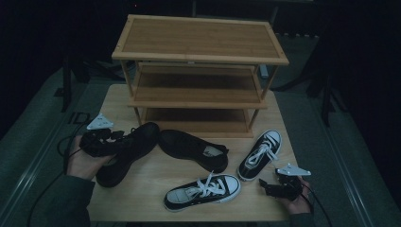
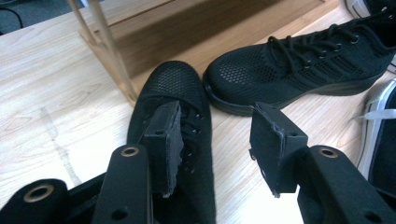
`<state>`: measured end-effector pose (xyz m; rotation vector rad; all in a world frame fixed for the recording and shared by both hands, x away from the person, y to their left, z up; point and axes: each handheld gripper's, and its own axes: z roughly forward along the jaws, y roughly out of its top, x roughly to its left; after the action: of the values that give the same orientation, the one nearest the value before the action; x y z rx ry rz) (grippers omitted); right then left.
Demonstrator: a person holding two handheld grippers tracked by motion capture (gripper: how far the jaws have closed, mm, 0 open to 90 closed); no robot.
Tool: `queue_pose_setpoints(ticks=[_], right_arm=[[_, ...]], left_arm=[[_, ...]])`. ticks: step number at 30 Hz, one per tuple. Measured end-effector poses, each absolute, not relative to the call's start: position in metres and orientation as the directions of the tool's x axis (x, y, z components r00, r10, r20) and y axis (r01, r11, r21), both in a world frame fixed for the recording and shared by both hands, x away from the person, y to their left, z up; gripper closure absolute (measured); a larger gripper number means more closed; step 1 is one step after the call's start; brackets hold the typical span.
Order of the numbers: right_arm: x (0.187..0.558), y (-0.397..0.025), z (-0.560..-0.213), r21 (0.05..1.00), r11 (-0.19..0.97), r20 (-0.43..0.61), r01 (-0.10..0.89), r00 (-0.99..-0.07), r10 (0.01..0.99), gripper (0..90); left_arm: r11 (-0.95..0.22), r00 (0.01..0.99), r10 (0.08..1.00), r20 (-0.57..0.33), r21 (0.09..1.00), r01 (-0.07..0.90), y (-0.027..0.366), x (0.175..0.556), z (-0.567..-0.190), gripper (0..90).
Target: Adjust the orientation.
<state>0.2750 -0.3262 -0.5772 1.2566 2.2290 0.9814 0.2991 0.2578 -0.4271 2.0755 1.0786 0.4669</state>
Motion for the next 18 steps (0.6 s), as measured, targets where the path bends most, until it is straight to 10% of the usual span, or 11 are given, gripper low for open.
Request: queue_pose_setpoints(ticks=[18], right_arm=[[0.275, -0.326, -0.577, 0.738, 0.352, -0.004, 0.575, -0.518, 0.855, 16.5]], left_arm=[[-0.432, 0.640, 0.768, -0.003, 0.736, 0.521, 0.207, 0.301, -0.433, 53.5]])
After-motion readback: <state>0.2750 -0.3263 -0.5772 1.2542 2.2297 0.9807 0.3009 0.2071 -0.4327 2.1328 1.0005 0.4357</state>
